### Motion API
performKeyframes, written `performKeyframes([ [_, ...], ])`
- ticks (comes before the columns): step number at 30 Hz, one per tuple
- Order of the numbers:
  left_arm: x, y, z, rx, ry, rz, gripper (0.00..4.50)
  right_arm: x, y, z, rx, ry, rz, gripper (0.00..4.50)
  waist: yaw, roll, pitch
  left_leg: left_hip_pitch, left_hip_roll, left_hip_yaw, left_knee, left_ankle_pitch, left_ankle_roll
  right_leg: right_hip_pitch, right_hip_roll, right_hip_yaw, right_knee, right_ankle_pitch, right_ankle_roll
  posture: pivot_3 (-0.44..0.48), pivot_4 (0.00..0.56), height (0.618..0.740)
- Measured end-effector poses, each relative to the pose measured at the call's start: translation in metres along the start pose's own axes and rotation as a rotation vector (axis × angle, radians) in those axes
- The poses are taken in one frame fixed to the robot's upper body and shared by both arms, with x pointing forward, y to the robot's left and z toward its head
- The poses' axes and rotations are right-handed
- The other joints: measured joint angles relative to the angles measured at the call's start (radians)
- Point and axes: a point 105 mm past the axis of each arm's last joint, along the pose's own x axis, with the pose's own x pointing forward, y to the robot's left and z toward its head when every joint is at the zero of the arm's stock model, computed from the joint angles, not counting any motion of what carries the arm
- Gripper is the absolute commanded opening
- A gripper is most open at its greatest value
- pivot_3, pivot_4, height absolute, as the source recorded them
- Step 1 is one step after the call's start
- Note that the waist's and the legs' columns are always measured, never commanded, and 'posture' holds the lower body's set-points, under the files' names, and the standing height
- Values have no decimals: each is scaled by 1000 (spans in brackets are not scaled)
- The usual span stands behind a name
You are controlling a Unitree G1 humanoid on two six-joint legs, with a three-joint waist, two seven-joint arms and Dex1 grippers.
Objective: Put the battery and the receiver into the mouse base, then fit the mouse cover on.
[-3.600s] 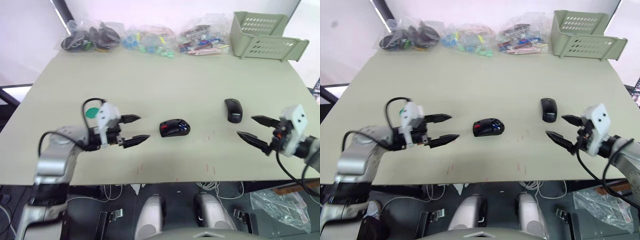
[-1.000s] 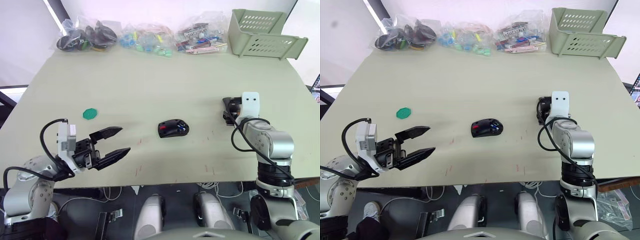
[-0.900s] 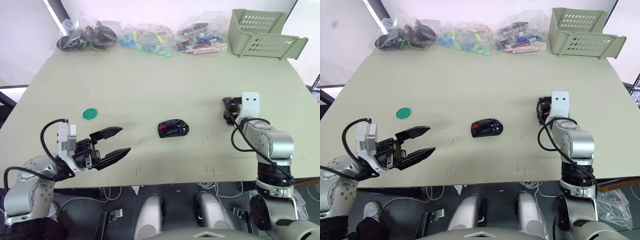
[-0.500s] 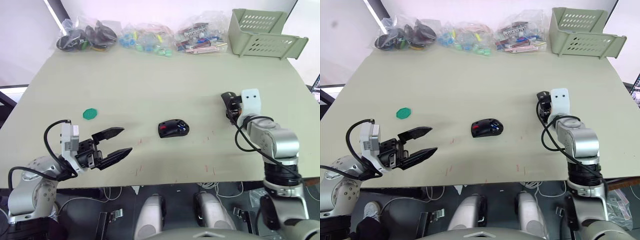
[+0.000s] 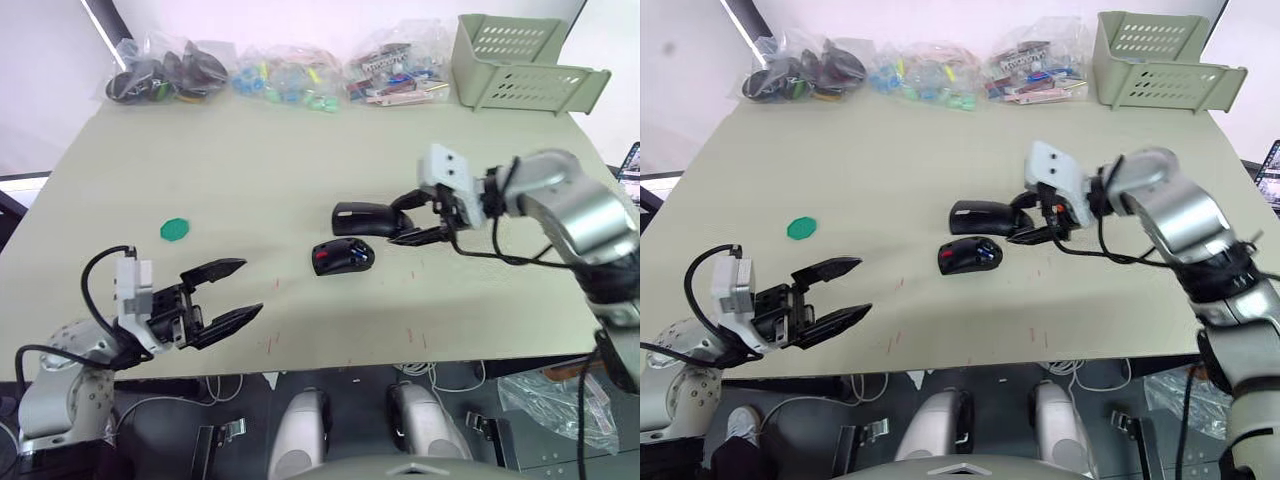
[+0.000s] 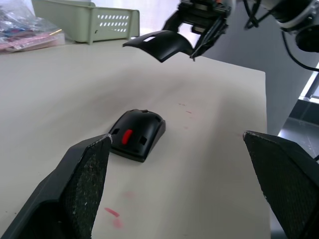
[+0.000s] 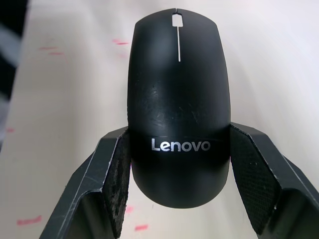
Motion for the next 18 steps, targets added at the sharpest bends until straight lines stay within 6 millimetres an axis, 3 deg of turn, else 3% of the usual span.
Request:
performKeyframes([
  [9,-18,4,10,-23,-30,22,4500,46,-4,-6,-38,78,131,2667,10,0,0,-2,-1,0,0,0,0,-1,-4,0,-1,1,1,0,150,740],
  [18,-28,4,7,-27,-46,89,4500,56,-4,-15,-51,105,170,2667,9,0,0,-2,-1,-1,0,0,0,-1,-4,-1,0,1,1,0,150,740],
])
